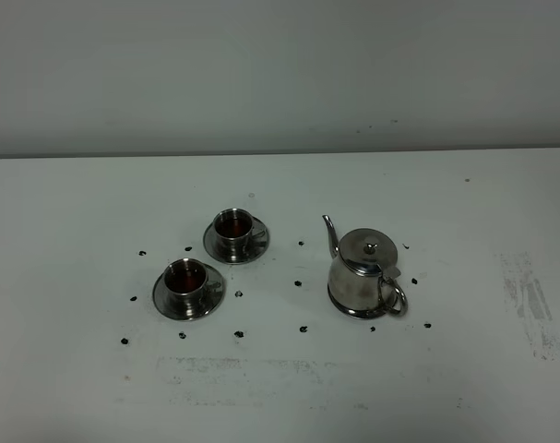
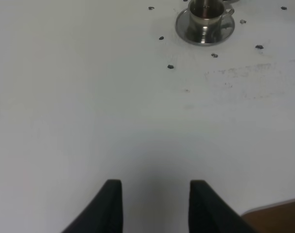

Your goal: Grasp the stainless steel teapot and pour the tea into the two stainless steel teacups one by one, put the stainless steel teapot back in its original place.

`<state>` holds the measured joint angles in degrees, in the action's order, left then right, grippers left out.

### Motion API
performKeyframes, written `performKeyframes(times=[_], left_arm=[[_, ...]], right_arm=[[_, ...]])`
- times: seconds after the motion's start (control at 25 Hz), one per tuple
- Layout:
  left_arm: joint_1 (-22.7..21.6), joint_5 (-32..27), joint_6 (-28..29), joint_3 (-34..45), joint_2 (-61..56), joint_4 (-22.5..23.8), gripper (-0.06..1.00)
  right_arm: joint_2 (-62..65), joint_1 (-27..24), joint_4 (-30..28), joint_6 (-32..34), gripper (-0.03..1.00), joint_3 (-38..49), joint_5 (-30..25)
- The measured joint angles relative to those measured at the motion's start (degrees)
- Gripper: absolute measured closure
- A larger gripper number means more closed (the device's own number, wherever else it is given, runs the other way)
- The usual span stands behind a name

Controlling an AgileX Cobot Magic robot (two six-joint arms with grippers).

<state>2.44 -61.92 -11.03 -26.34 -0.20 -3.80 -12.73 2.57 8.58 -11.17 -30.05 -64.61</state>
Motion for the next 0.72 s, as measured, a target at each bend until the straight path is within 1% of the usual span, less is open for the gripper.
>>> performKeyframes(times=[0.52,0.72], left_arm=[[0.0,0.0,0.0,0.0,0.0,0.0,0.63],[0.0,0.0,0.0,0.0,0.0,0.0,0.63]], right_arm=[[9.09,-0.49,0.74,0.0,0.73,0.0,0.05],[10.11,-0.49,1.2,0.0,0.73,0.0,0.05]])
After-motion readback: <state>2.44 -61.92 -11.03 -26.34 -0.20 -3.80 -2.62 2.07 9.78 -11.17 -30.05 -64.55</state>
